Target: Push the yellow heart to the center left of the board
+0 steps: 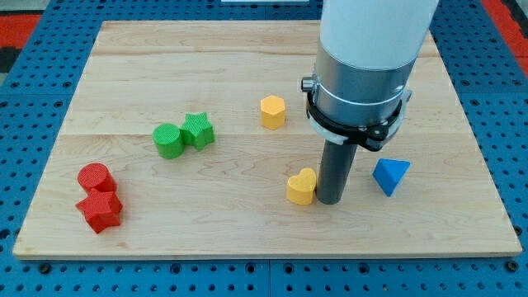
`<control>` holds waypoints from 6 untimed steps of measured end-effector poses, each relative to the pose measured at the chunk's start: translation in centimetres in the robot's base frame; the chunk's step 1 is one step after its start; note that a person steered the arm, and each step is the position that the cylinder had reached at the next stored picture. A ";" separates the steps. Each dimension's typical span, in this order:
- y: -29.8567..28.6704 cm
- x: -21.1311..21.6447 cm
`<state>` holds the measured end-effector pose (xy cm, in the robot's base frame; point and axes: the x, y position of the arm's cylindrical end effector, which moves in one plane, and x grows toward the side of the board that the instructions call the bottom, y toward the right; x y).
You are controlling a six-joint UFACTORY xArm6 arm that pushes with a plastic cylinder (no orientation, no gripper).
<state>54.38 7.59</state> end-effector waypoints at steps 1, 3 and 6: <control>-0.6 1.7; -1.7 0.7; -2.6 -2.4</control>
